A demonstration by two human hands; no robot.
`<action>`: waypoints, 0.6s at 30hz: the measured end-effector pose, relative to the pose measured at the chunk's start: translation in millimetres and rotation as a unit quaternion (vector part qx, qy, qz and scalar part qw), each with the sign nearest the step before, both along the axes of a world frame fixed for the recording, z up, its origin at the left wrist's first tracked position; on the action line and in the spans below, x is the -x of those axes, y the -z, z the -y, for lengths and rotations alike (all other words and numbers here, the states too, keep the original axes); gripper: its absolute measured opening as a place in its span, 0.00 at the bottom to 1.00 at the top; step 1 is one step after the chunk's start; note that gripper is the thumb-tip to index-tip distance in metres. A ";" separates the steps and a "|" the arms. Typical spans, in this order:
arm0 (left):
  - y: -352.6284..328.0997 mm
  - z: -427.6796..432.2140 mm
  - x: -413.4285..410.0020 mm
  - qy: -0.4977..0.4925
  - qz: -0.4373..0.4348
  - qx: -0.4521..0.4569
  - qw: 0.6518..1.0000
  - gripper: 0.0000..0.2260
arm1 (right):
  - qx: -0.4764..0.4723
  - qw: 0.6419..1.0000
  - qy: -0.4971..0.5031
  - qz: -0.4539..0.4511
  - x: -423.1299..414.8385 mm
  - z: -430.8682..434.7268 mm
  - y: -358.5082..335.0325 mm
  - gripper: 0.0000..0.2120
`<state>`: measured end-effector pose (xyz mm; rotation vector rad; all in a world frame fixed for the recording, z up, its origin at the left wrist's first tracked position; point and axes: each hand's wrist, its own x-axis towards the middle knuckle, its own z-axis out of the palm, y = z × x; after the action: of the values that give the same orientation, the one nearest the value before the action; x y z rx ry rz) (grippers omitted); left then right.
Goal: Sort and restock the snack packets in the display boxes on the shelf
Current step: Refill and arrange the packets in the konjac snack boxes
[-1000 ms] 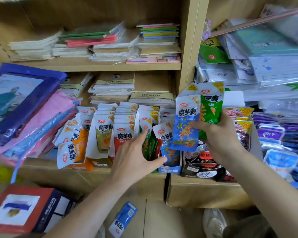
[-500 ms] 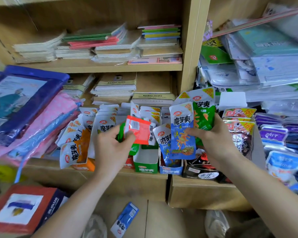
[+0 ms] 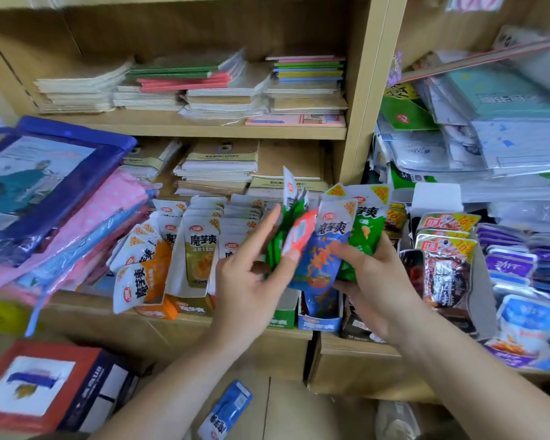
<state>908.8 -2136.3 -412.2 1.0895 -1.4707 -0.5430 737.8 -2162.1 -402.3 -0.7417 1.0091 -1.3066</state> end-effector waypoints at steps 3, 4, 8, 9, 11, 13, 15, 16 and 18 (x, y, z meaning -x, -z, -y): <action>6.4 1.3 7.9 0.041 0.018 -0.040 0.998 0.33 | -0.001 0.999 -0.011 0.043 -3.5 -1.2 -3.3 0.18; 9.6 2.6 9.7 0.043 0.027 -0.037 0.998 0.33 | -0.004 0.998 -0.020 0.057 -3.1 -1.8 -4.7 0.18; 14.3 8.3 12.7 0.074 0.062 -0.041 0.994 0.32 | -0.032 0.990 -0.067 0.124 1.6 -2.4 -5.7 0.22; 12.6 8.4 13.4 0.083 0.077 -0.039 0.993 0.32 | -0.038 0.985 -0.093 0.137 3.2 -2.6 -5.2 0.26; 9.6 7.3 13.8 0.100 0.099 -0.030 0.990 0.32 | -0.028 0.981 -0.128 0.142 6.7 -3.1 -4.2 0.28; 6.9 6.5 13.8 0.133 0.091 -0.046 0.986 0.30 | -0.006 0.986 -0.125 0.113 14.2 -1.5 -1.7 0.25; 4.5 7.6 13.5 0.161 0.067 -0.082 0.981 0.23 | 0.017 0.989 -0.126 0.076 19.6 -1.8 -2.3 0.25; 4.2 9.1 13.1 0.159 0.058 -0.097 0.981 0.19 | 0.023 0.990 -0.126 0.066 20.3 -2.2 -2.5 0.25; 4.4 13.2 12.4 0.122 0.018 -0.113 0.986 0.13 | 0.026 0.992 -0.115 0.045 19.1 -3.1 -0.2 0.26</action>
<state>896.4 -2149.6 -416.6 1.1037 -1.6145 -0.8847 718.7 -2159.0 -402.1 -0.8077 0.7951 -1.1596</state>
